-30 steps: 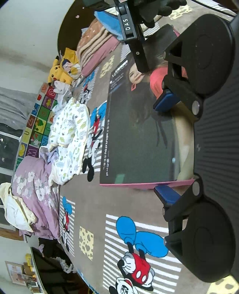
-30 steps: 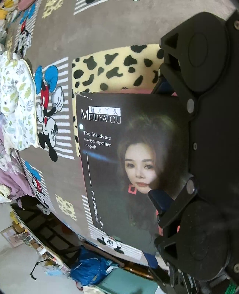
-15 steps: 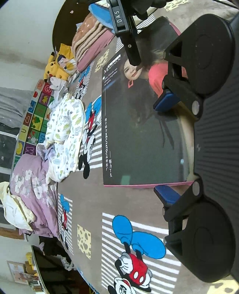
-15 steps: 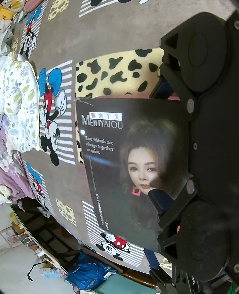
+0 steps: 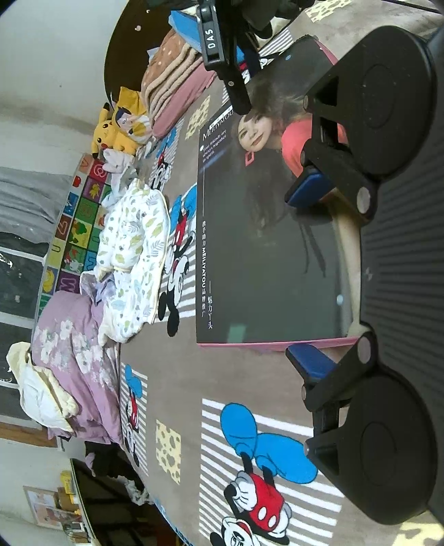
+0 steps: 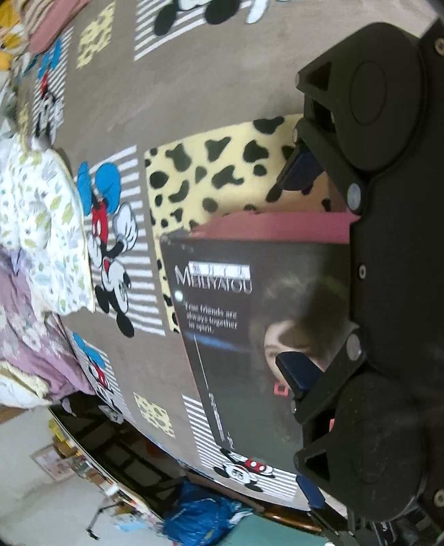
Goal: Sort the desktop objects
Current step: 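Lower the magazine flat onto the box opening with both tools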
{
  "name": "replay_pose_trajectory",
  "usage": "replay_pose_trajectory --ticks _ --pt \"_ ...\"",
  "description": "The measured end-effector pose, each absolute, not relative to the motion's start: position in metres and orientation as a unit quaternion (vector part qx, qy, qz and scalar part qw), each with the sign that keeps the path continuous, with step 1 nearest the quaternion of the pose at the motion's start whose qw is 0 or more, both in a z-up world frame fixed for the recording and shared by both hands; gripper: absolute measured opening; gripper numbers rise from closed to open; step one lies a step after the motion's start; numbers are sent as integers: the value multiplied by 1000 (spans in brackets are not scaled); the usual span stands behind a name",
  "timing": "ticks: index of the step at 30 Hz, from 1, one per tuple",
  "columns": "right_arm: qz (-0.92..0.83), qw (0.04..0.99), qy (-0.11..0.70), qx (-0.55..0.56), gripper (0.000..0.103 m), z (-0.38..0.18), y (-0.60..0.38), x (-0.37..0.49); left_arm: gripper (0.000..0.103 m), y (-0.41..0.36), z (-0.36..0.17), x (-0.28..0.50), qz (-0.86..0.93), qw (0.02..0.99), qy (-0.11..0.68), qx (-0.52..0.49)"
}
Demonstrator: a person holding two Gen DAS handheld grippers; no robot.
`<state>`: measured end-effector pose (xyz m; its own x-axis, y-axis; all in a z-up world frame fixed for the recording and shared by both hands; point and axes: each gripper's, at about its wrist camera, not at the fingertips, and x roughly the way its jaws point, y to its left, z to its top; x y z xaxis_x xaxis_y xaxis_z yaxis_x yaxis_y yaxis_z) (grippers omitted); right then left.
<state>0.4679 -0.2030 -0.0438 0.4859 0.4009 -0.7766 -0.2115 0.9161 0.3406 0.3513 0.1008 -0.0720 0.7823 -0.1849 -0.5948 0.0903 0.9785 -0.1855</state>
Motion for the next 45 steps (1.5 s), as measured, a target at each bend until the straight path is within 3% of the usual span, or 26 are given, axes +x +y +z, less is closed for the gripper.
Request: replay_pose_trajectory --ticks 8,16,21,25,29,32,39,45 --pt "167 861 461 134 102 -49 -230 471 88 104 -73 355 -71 942 314 -88" --pt "254 806 484 230 102 -64 -231 472 88 111 -72 357 -80 940 308 -122" --pt "279 796 490 221 103 -63 -216 468 88 100 -73 361 -73 942 319 -68" --pt "278 790 480 261 103 -68 -228 469 88 103 -72 362 -75 942 316 -90" --pt "226 826 461 234 85 -70 -236 471 88 101 -74 362 -70 945 310 -77" --pt "198 842 453 215 80 -72 -238 473 88 98 -79 361 -65 945 312 -72" --pt "165 858 441 203 79 -77 -248 474 88 85 -76 348 -50 965 256 -15" --pt "143 873 433 172 80 -75 -245 474 88 62 -76 354 -101 956 273 23"
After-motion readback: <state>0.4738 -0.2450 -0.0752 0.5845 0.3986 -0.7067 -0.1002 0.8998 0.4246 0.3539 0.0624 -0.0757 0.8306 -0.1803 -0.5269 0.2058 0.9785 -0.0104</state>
